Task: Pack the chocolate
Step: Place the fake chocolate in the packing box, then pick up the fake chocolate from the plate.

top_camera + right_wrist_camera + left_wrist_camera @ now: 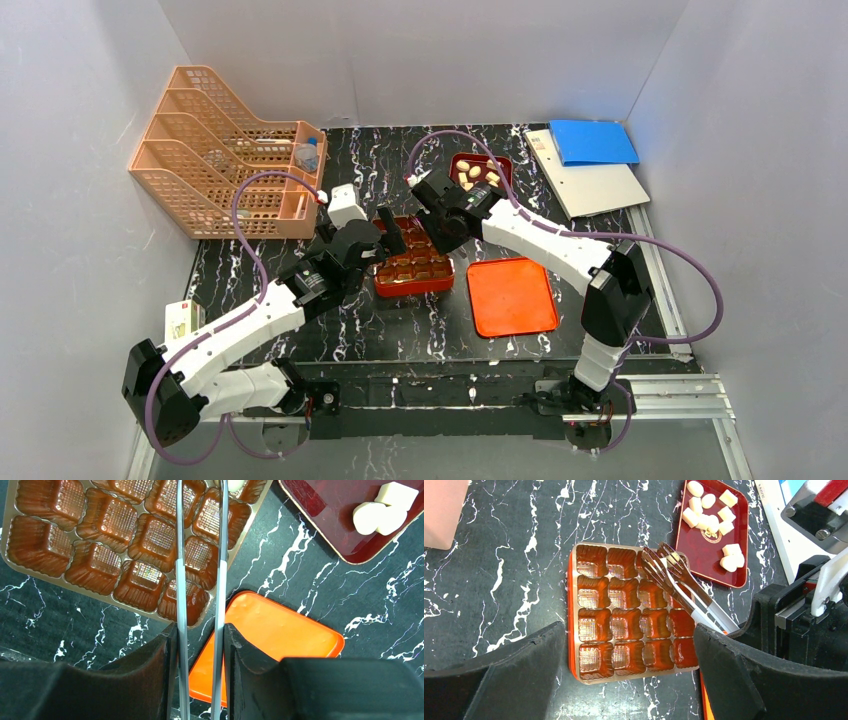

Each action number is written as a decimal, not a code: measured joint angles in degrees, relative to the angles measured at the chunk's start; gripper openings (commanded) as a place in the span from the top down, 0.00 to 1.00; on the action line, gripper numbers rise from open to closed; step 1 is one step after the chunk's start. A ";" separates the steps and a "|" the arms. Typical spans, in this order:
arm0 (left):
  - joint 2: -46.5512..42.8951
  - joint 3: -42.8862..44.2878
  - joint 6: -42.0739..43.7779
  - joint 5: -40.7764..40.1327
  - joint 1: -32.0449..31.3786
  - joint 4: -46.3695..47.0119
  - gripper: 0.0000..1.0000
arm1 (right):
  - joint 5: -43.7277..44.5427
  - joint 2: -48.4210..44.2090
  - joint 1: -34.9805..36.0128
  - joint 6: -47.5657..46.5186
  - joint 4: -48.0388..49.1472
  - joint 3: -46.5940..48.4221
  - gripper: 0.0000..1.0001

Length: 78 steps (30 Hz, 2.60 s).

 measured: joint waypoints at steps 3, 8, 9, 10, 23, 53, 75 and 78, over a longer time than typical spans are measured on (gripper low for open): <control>0.00 0.00 -0.04 0.00 0.00 0.00 0.03 | 0.00 0.00 0.00 -0.04 0.00 0.00 0.62; 0.11 0.00 -0.11 0.02 0.00 0.00 0.03 | 0.02 0.00 0.00 -0.20 0.00 0.00 0.60; 0.17 0.00 -0.11 0.04 0.00 -0.02 0.03 | 0.02 0.00 0.00 -0.20 0.00 0.00 0.60; 0.22 0.00 -0.11 0.04 0.00 -0.02 0.03 | 0.02 0.00 0.00 -0.20 0.00 0.00 0.60; 0.37 0.00 -0.09 0.20 0.00 -0.04 0.03 | 0.02 0.00 0.00 -0.42 0.11 0.13 0.54; 0.48 0.00 -0.13 0.17 0.00 -0.07 0.03 | 0.66 -1.60 0.00 -1.46 2.58 0.87 0.99; 0.66 -0.96 -0.37 0.61 0.00 0.59 0.02 | 8.15 -10.82 -4.04 -0.76 4.59 -0.90 0.99; 0.76 -0.98 -0.33 0.68 0.00 1.09 0.02 | 8.15 -10.86 -8.09 -0.31 5.68 -3.39 0.99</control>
